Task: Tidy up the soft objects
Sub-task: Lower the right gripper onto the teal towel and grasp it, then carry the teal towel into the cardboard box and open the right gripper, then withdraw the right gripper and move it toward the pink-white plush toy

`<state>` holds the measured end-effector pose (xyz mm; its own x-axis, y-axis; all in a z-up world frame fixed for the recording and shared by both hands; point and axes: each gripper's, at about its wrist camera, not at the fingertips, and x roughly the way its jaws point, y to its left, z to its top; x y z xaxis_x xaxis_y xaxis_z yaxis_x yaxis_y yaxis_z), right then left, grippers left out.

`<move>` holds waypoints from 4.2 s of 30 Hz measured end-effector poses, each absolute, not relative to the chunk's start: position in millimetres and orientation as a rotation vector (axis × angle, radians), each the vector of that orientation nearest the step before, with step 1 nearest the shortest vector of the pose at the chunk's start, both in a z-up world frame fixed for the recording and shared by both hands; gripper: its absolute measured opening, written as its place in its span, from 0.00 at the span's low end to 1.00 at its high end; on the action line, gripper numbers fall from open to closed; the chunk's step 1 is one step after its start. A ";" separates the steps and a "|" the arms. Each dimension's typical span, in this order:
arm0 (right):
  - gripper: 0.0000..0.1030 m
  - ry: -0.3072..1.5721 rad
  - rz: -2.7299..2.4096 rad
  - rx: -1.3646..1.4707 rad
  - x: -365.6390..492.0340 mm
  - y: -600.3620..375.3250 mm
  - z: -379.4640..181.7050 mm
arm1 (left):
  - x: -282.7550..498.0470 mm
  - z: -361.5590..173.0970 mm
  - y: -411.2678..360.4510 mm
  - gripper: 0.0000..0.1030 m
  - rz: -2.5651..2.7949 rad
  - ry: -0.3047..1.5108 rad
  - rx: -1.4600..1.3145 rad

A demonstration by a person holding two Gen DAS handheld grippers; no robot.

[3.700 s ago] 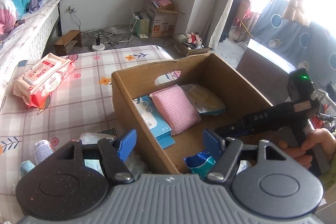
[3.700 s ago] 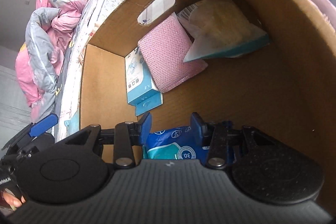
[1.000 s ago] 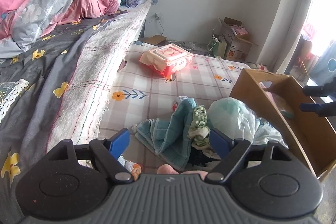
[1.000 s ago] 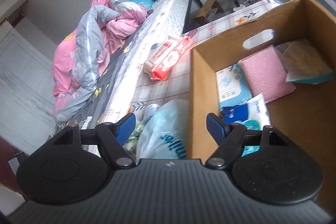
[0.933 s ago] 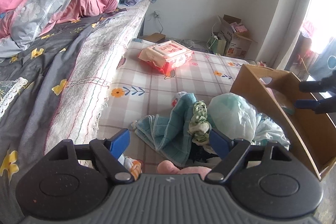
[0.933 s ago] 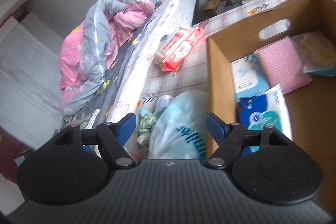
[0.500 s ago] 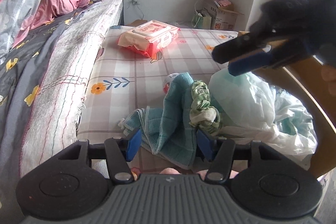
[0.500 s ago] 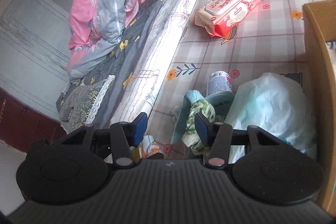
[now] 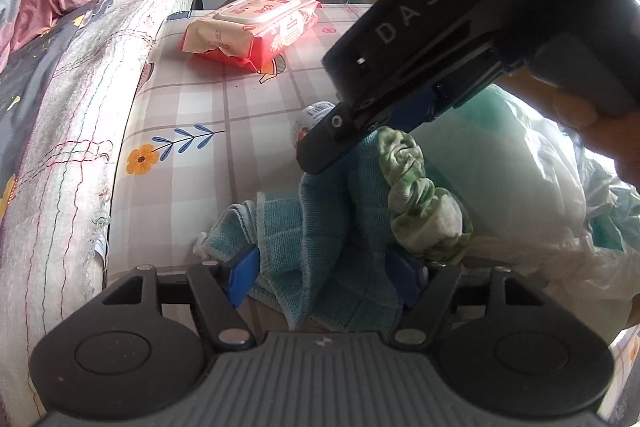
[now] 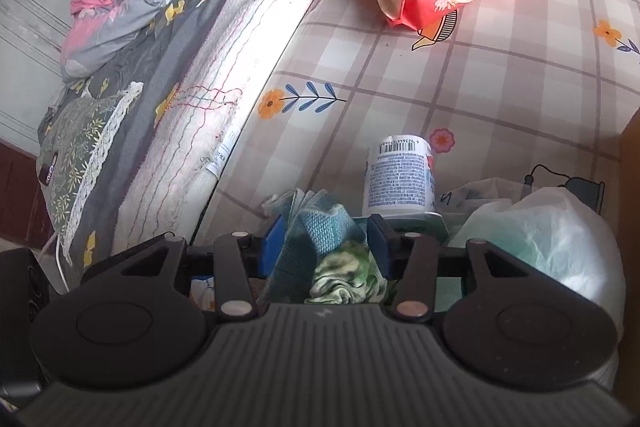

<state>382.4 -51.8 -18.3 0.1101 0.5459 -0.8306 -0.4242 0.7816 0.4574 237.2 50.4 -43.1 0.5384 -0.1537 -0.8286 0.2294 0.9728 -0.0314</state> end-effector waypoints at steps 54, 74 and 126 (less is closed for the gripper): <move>0.12 0.866 0.920 0.466 296.8 -198.6 158.5 | 170.6 122.0 -35.9 0.14 -0.427 0.613 0.046; 0.12 0.947 0.331 0.534 253.0 -462.3 69.9 | 260.7 4.9 -273.7 0.15 -0.834 0.998 0.084; 0.25 1.184 0.052 0.600 330.9 -425.7 -87.4 | 221.0 55.0 -65.2 0.70 -0.287 0.797 -0.043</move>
<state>330.9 -425.7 -87.4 0.3951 0.3442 -0.8517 0.2677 0.8438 0.4652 221.0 -65.2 55.0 0.6619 -0.2701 -0.6993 0.2381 0.9603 -0.1456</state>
